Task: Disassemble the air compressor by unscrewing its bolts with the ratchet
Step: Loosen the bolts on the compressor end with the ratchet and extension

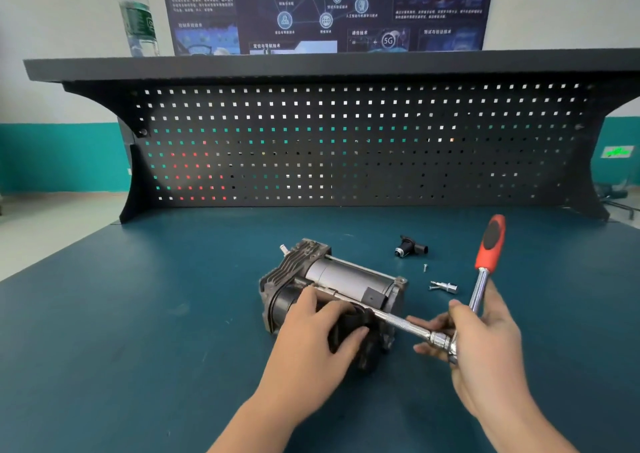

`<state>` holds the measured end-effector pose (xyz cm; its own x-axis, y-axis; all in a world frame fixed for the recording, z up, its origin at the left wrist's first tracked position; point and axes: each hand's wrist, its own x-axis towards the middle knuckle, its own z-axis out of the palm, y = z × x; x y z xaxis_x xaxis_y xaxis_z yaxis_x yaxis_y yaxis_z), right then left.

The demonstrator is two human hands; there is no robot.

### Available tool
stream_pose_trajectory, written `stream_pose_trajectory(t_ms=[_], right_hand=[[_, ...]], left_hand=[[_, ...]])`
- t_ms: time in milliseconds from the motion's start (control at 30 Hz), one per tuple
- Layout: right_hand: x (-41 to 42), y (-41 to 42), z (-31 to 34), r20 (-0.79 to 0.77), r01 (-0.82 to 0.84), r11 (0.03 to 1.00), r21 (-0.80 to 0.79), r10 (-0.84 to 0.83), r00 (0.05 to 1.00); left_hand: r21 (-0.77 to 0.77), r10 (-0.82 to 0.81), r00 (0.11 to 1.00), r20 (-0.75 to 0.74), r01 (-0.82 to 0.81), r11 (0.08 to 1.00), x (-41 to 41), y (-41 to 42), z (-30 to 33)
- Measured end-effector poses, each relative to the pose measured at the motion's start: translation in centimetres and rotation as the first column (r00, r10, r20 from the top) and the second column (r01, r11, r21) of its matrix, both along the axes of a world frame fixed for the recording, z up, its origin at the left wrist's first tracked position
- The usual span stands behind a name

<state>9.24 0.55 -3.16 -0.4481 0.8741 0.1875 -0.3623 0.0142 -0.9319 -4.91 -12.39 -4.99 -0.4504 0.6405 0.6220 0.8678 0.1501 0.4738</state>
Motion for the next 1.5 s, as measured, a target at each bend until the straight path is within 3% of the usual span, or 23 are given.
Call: stream_pose_trajectory(t_ms=[167,300,767,1133,1500], right_hand=[[-0.3,0.0,0.1,0.03,0.039,0.996,0.08,-0.041,0.999],[0.1,0.4,0.6,0.052,0.059,0.989,0.136,-0.066,0.996],[0.6,0.2,0.2,0.063,0.042,0.983,0.176,-0.053,0.997],[0.9,-1.0,0.5,0.108,0.101,0.952,0.288,-0.137,0.985],[0.6,0.5,-0.6,0.012,0.09,0.982,0.166,-0.094,0.996]], left_hand=[[0.134,0.166,0.983,-0.076,-0.155,0.979,1.4,0.3,0.0],[0.141,0.199,0.978,-0.07,-0.187,0.972,1.7,0.4,-0.1],[0.155,0.214,0.973,-0.082,-0.2,0.967,1.7,0.6,-0.1],[0.156,0.208,0.976,-0.058,-0.197,0.968,1.8,0.7,-0.1],[0.149,0.2,0.977,-0.074,-0.187,0.971,1.8,0.7,0.1]])
